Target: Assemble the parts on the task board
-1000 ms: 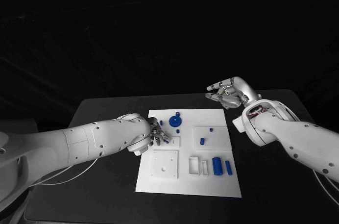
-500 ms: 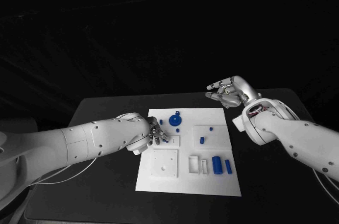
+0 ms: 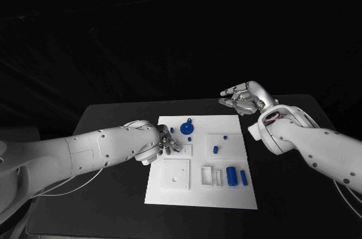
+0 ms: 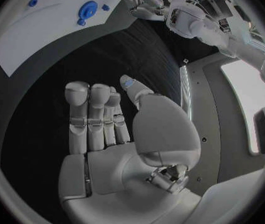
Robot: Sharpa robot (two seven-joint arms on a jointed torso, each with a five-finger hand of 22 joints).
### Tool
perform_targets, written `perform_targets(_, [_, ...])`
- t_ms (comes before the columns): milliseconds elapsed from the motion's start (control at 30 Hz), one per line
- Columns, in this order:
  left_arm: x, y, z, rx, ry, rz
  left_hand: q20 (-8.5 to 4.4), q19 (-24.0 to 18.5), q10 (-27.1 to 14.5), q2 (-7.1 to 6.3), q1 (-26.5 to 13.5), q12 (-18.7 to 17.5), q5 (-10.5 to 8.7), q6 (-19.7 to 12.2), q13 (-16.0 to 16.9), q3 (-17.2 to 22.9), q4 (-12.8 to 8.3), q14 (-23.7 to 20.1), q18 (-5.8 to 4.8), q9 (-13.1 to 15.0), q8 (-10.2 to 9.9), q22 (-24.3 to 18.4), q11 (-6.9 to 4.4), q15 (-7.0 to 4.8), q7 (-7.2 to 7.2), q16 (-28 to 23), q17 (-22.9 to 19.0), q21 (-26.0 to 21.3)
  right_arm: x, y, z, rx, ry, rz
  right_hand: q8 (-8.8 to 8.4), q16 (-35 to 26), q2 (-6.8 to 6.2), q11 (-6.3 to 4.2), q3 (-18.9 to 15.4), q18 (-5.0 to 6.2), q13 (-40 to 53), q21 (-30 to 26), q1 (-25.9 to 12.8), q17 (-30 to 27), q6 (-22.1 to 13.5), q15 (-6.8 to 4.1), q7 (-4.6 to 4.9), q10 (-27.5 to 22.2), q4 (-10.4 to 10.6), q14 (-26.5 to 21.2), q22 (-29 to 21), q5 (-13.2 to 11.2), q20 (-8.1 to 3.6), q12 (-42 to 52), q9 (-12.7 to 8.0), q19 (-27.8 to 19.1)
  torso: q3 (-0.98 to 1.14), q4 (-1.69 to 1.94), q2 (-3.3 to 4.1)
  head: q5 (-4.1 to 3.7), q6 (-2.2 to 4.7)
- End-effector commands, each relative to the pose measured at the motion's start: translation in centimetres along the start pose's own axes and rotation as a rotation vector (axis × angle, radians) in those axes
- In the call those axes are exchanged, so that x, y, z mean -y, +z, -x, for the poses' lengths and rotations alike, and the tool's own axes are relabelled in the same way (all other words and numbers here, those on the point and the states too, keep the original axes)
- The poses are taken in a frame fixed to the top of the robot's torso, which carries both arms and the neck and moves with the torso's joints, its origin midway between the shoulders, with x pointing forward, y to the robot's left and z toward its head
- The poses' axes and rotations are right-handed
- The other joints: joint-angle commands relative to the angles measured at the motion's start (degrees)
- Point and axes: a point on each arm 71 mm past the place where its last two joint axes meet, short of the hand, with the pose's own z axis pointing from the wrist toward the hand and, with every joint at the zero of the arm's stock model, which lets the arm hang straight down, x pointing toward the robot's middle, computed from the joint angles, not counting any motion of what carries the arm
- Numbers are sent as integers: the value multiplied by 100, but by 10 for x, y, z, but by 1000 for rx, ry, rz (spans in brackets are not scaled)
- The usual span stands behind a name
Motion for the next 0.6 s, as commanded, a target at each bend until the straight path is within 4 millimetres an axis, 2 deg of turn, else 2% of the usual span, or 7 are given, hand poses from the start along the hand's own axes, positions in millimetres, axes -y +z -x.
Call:
perform_targets(33, [-1, 1, -8, -38, 30, 4, 4, 67, 288, 71, 23, 11, -35, 1043, -9, -34, 16, 15, 11, 3679, 22, 94, -27, -4, -507, 32, -14, -90, -1, 0, -2, -15, 2, 7, 19, 25, 7, 0, -38, 101, -5, -31, -46, -8, -15, -5, 1, -49, -5, -46, 453, 22, -1, 23, -8, 22, -1, -2, 1, -2, 8])
perform_targets(367, [0, 1, -9, -41, 36, 2, 2, 102, 288, 46, -8, 11, -74, 1067, -12, -80, 73, 13, 3, 3639, 22, 205, -24, -3, -509, 37, -18, -190, -1, 0, -2, -15, 2, 7, 20, 25, 9, 0, -48, 101, -8, -36, -55, -9, -12, -5, 0, -53, 4, -47, 452, 26, 0, 24, -7, 23, -3, 4, 0, -5, 11])
perform_targets(533, [0, 1, -9, -46, 39, -1, -1, 139, 289, 25, -48, 21, -39, 1100, -10, -102, 177, 13, -10, 3563, 20, 317, -27, -2, -515, 45, -17, -287, -1, 0, -2, -16, 3, 6, 20, 25, 9, -1, -52, 102, -11, -48, -57, -9, -6, -5, -2, -55, 8, -47, 450, 33, -1, 23, -7, 22, -3, 1, 1, -5, 11])
perform_targets(600, [0, 1, -9, -47, 40, -2, -1, 148, 288, 21, -131, 27, 60, 1112, -8, -124, 247, 15, -13, 3547, 21, 346, -18, 0, -516, 51, -11, -321, -1, 0, -3, -16, 3, 5, 20, 25, 9, -1, -52, 102, -11, -48, -57, -9, -6, -5, -2, -55, 8, -47, 450, 33, -1, 23, -7, 22, -2, 1, 1, -6, 10])
